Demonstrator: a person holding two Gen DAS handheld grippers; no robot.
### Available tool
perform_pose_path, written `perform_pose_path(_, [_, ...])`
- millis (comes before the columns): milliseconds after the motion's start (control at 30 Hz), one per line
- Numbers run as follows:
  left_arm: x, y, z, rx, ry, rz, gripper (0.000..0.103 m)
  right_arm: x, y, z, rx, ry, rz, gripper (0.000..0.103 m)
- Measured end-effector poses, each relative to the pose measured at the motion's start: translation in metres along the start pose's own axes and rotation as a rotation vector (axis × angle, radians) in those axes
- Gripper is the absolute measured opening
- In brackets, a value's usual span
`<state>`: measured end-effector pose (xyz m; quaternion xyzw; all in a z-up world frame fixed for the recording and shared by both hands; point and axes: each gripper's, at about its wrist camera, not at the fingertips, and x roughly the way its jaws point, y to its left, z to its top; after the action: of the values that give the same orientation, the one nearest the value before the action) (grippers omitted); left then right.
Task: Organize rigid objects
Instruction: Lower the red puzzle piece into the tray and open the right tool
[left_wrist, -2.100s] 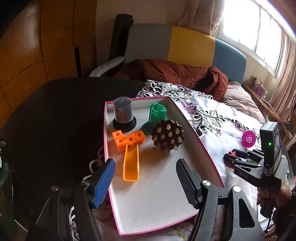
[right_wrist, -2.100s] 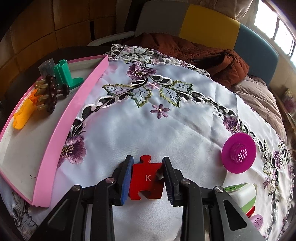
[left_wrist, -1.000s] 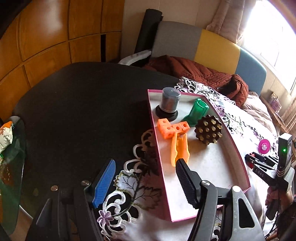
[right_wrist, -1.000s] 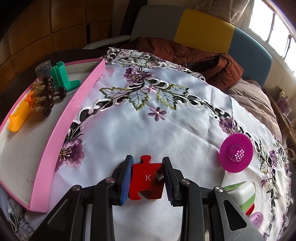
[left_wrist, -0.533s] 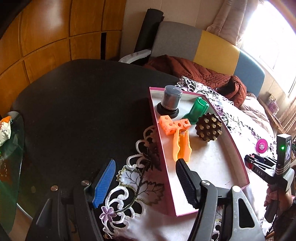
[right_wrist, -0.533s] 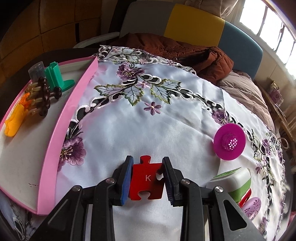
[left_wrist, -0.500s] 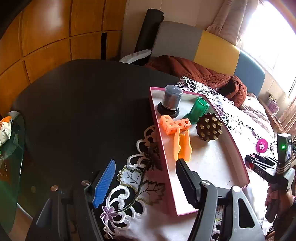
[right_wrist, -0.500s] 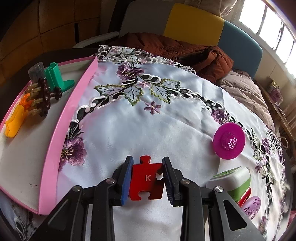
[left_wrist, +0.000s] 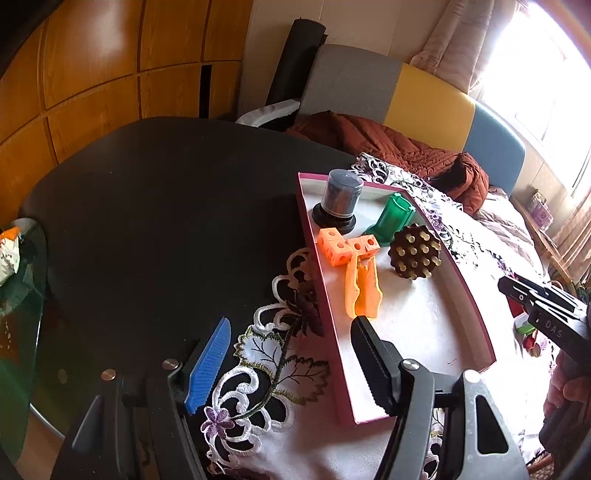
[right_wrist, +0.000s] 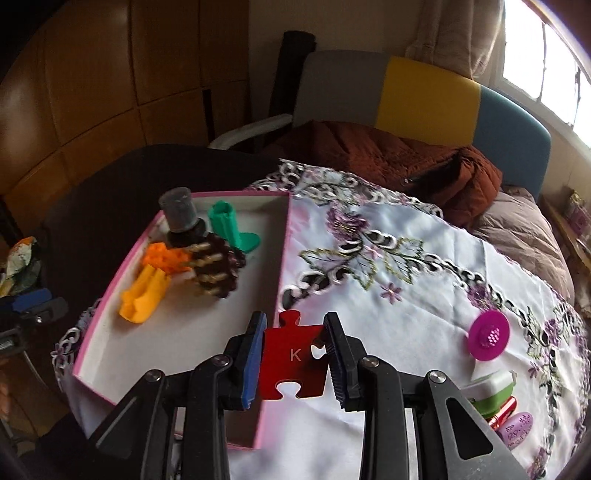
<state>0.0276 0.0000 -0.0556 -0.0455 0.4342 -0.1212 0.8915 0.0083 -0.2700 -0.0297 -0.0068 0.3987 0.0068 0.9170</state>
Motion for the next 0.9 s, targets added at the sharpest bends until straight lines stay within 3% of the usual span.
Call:
perform_pose_path(200, [0.004,0.007,-0.002,-0.014,0.014,0.001,0.068,0.010,0.047,0.008,-0.063,0.018,0.086,0.032])
perform_pose_path(433, [0.012,0.021,-0.004,-0.069,0.042,-0.018,0.065,0.045,0.078,0.015,-0.046,0.108,0.149,0.032])
perform_pose_path(700, [0.019,0.024,-0.008,-0.070,0.064,-0.017,0.063,0.096,0.100,0.016,-0.037,0.207,0.095,0.033])
perform_pose_path(833, [0.021,0.025,-0.009,-0.072,0.067,-0.017,0.063,0.097,0.100,0.011,-0.029,0.196,0.095,0.033])
perform_pose_path(900, [0.022,0.025,-0.009,-0.070,0.068,-0.013,0.063,0.095,0.098,0.009,-0.020,0.195,0.103,0.039])
